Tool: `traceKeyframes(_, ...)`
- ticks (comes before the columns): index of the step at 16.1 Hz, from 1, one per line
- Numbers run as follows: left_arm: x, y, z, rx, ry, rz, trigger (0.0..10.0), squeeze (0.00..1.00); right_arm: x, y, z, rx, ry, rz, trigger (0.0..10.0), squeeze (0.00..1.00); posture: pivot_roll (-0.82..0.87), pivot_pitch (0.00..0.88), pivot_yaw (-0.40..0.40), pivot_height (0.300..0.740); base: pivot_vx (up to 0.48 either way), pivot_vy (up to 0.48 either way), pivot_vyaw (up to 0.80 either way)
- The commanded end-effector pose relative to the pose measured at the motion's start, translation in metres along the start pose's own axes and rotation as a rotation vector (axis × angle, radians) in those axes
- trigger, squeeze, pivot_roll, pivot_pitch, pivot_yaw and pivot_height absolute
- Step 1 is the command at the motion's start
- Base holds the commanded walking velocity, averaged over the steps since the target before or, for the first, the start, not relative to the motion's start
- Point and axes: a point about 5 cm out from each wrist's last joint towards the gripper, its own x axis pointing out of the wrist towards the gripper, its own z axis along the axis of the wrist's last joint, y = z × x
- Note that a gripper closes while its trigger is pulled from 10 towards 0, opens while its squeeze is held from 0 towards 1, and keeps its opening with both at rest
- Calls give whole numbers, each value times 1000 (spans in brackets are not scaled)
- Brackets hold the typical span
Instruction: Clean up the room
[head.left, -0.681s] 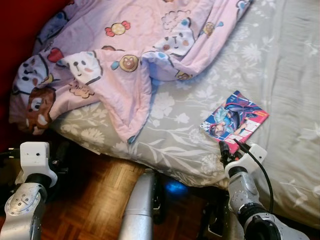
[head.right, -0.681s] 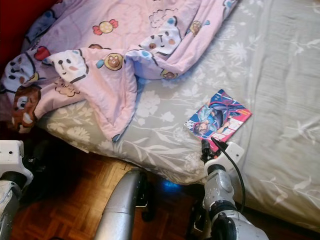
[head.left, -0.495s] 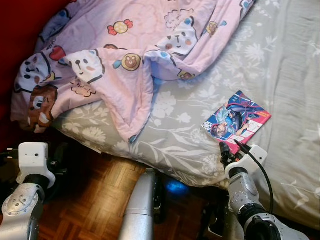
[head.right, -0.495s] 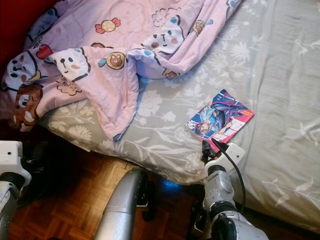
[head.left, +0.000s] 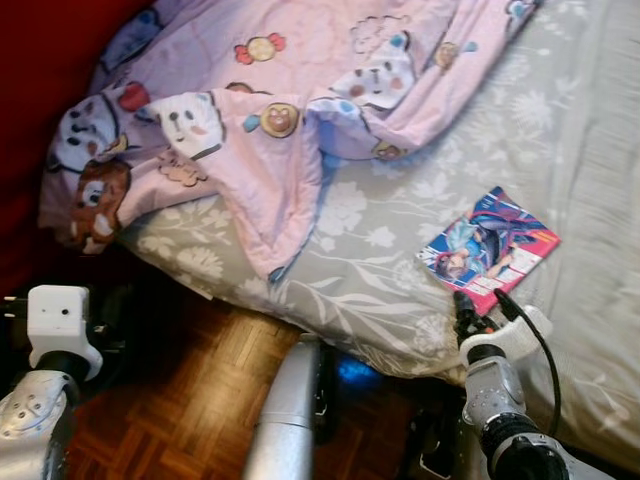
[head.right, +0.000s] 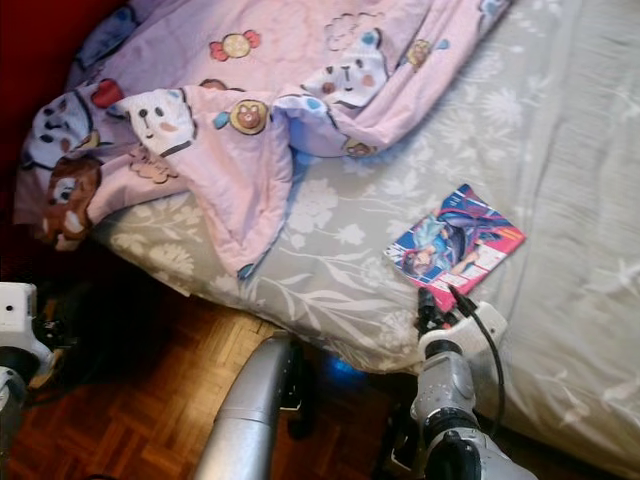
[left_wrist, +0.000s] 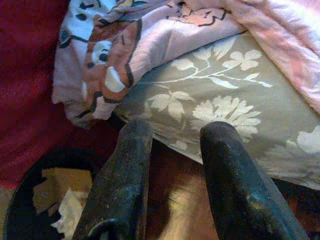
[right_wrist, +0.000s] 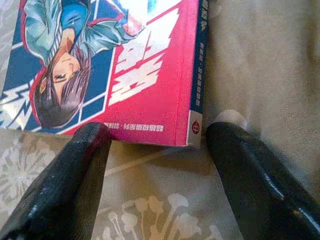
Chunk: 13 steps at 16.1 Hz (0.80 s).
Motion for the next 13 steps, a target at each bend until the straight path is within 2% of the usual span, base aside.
traceKeyframes(1,-9,13,-5,20,46,31,10000,0,-11,-14,-19,103,54,-43,10000,0,463,548,212,630,0,0,0)
traceKeyframes(6,-16,20,-1,50,58,31,10000,0,-12,-10,-22,297,15,29,10000,0,485,561,241,630,0,0,0)
traceKeyframes(10,-20,21,-1,62,76,23,10000,0,-8,4,-16,369,-23,155,10000,0,489,571,246,630,0,0,0)
traceKeyframes(13,-22,20,-2,62,84,23,10000,0,-5,7,-12,380,-41,167,10000,0,493,572,245,630,0,0,0)
